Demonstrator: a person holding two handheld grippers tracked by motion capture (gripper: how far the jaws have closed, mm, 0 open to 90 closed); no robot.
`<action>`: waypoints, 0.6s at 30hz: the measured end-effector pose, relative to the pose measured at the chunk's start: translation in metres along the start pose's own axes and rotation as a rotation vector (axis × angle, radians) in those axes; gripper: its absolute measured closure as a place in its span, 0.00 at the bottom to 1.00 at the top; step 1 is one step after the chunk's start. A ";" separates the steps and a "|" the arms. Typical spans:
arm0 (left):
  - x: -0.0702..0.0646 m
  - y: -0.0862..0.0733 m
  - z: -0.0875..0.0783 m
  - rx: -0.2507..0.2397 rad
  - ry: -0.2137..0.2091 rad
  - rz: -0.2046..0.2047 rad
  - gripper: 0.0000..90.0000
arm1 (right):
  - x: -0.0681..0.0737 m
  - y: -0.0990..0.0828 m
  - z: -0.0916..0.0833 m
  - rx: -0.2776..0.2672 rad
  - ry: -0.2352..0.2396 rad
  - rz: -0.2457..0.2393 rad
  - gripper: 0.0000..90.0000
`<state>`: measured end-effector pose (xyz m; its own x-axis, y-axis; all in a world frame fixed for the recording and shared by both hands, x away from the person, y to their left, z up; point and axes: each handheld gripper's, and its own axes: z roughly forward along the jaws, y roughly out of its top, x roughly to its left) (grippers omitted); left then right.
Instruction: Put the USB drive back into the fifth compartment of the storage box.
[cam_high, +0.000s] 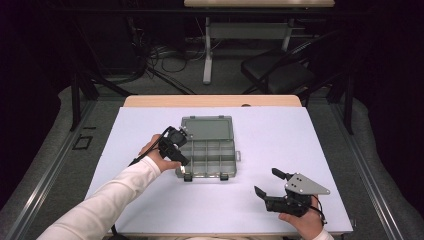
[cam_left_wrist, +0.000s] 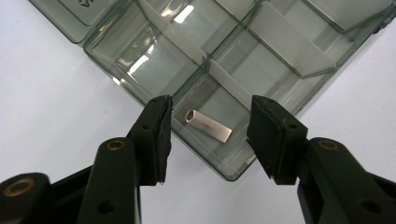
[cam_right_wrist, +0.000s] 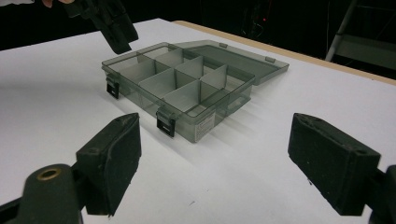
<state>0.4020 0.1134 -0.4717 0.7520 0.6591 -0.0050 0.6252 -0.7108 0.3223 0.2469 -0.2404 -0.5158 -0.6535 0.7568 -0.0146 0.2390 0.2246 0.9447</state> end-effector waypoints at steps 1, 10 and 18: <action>0.000 0.000 -0.001 -0.004 -0.003 -0.004 0.53 | 0.000 0.000 0.000 0.000 0.000 -0.001 0.19; 0.005 -0.006 -0.009 -0.040 -0.028 -0.024 0.50 | 0.000 0.000 0.000 0.002 0.001 -0.004 0.19; 0.006 -0.013 -0.017 -0.092 -0.037 -0.013 0.33 | 0.000 0.000 0.000 0.004 0.001 -0.004 0.19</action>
<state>0.3947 0.1308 -0.4602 0.7521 0.6576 -0.0437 0.6144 -0.6755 0.4077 0.2469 -0.2401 -0.5159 -0.6550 0.7554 -0.0179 0.2397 0.2302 0.9432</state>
